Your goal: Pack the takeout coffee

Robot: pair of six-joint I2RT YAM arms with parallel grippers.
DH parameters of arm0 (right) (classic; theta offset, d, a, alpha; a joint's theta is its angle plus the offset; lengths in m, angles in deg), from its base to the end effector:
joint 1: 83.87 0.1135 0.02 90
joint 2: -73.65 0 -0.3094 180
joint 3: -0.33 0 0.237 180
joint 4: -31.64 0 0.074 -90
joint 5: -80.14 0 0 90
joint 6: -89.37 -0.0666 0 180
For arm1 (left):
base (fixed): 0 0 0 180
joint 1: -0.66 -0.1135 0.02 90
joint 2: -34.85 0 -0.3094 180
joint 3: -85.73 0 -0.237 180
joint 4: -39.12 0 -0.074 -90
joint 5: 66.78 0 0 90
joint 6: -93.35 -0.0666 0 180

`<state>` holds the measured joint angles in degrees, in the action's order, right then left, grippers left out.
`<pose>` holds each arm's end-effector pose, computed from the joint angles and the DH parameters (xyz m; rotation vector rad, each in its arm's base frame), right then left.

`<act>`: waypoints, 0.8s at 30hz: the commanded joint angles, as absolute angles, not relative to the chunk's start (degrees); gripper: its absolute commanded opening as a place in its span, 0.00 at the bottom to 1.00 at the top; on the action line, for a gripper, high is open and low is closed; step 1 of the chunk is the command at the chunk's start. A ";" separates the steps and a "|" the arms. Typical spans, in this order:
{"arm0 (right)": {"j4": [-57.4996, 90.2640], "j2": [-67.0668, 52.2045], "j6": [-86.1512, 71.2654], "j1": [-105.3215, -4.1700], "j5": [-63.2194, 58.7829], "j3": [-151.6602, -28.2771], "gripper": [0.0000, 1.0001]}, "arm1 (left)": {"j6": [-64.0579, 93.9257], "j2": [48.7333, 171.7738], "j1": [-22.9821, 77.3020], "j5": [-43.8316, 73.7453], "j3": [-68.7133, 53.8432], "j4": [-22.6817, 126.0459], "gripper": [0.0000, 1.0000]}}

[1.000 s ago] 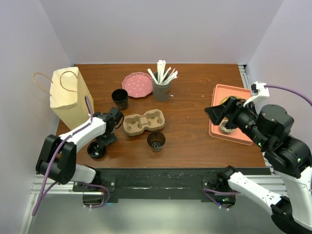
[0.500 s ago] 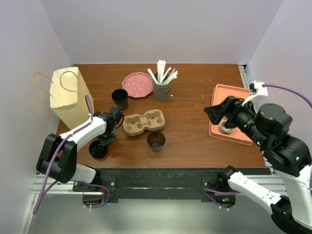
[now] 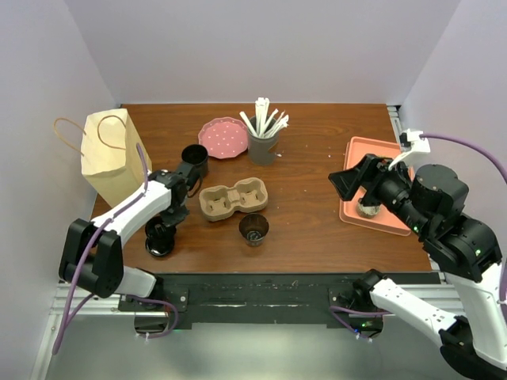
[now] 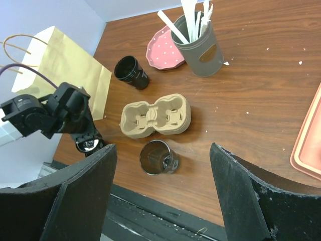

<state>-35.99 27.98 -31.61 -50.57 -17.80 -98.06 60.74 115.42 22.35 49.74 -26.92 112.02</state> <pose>0.0741 0.0377 0.4874 0.0621 1.8787 0.6572 0.2053 -0.0496 0.2312 -0.8676 2.6222 0.4424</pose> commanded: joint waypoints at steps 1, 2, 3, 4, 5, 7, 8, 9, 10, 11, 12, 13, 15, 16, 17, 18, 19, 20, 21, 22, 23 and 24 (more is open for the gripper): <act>-32.95 27.59 -30.25 -50.74 -15.67 -96.69 0.80 | 57.33 113.17 22.02 46.34 -21.87 113.72 0.00; -32.51 27.59 -29.99 -50.82 -14.35 -96.08 0.81 | 56.80 112.64 22.02 43.98 -21.25 113.90 0.00; -31.03 27.51 -29.72 -50.83 -12.95 -95.72 0.82 | 56.18 111.93 22.02 42.74 -20.03 113.82 0.00; -30.05 27.51 -29.20 -50.83 -10.06 -94.94 0.82 | 54.96 110.36 22.10 41.42 -19.41 113.38 0.00; -28.74 27.59 -28.93 -50.83 -10.04 -94.32 0.82 | 54.16 109.65 22.11 38.28 -18.79 113.03 0.00; -23.91 27.94 -26.48 -50.74 -6.80 -91.52 0.82 | 50.58 107.46 22.11 33.62 -16.94 109.97 0.00; -21.80 28.47 -25.08 -50.74 -3.48 -90.11 0.80 | 49.25 106.92 22.11 27.59 -16.68 108.56 0.00; -16.30 29.08 -23.58 -50.82 -1.18 -88.44 0.79 | 48.36 106.66 22.11 24.31 -15.98 107.32 0.00; -12.85 29.61 -22.00 -50.74 0.67 -84.42 0.78 | 46.79 106.48 22.19 20.62 -15.71 104.79 0.00; -9.51 30.31 -21.64 -50.82 2.51 -82.56 0.76 | 46.42 106.57 22.45 14.93 -15.01 104.07 0.00; -2.95 31.28 -21.55 -50.74 3.32 -80.71 0.77 | 46.16 106.65 23.68 12.61 -14.48 103.28 0.00; 0.33 31.72 -19.89 -50.65 4.72 -77.21 0.77 | 45.81 106.57 24.47 10.06 -14.13 100.05 0.00; 8.58 31.90 -17.69 -50.82 9.45 -74.11 0.79 | 45.37 105.78 27.71 1.37 -13.69 94.95 0.00; 10.11 31.38 -15.33 -50.65 10.87 -72.53 0.80 | 45.37 105.43 29.04 -2.06 -13.77 88.22 0.00; 11.08 30.68 -13.48 -50.74 12.71 -72.43 0.82 | 45.71 104.99 30.53 -7.84 -14.21 84.50 0.00; 11.78 29.02 -11.37 -50.65 17.08 -72.52 0.83 | 46.76 104.72 33.07 -10.68 -14.56 80.81 0.00; 11.88 28.39 -6.13 -50.65 19.82 -72.52 0.84 | 47.56 104.37 33.87 -13.67 -15.17 73.81 0.00; 11.88 27.86 -2.25 -50.56 23.24 -72.43 0.86 | 48.69 104.19 34.58 -19.35 -16.83 70.17 0.00; 10.57 27.60 2.40 -50.13 29.63 -72.26 0.86 | 50.88 103.76 35.11 -21.50 -17.89 67.09 0.00; 9.60 27.33 8.97 -49.95 31.26 -71.91 0.86 | 52.03 103.58 35.29 -23.52 -18.95 61.58 0.00; 6.20 27.24 11.82 -49.95 32.49 -72.08 0.86 | 53.18 103.40 35.46 -27.02 -21.05 59.00 0.00; 4.08 27.07 14.46 -49.95 32.94 -72.43 0.86 | 55.36 103.14 35.64 -28.80 -21.94 54.71 0.00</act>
<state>4.18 26.93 -4.42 -50.42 20.05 -72.14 49.53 105.48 35.29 -11.39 -18.22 75.28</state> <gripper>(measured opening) 0.859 0.030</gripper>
